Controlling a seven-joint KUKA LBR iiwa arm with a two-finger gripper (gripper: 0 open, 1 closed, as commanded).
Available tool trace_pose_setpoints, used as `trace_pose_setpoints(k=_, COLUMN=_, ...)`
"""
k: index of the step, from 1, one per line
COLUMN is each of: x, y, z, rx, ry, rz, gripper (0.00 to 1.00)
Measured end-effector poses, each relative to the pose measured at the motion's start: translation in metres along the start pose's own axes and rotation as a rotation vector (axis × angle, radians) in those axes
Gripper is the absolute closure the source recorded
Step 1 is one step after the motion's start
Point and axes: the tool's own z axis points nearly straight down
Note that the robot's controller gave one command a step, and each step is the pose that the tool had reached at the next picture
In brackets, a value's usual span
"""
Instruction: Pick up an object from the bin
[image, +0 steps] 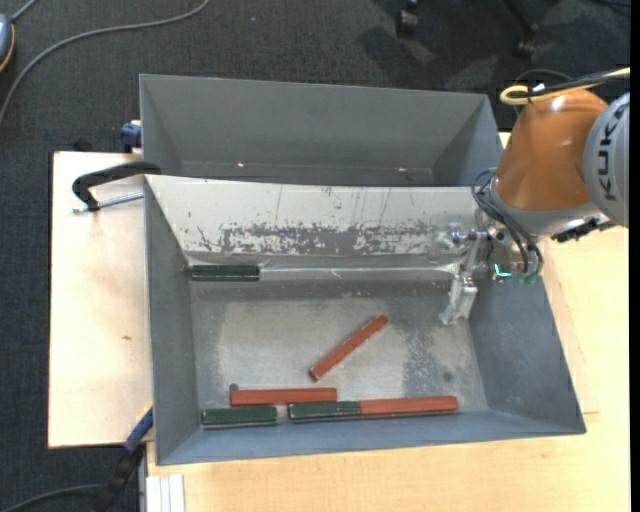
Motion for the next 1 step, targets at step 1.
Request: trace_pose_setpoints(k=1, x=0.0152, y=0.09, z=0.0693, rx=-0.005, ry=0.001, rz=-0.004, gripper=0.0)
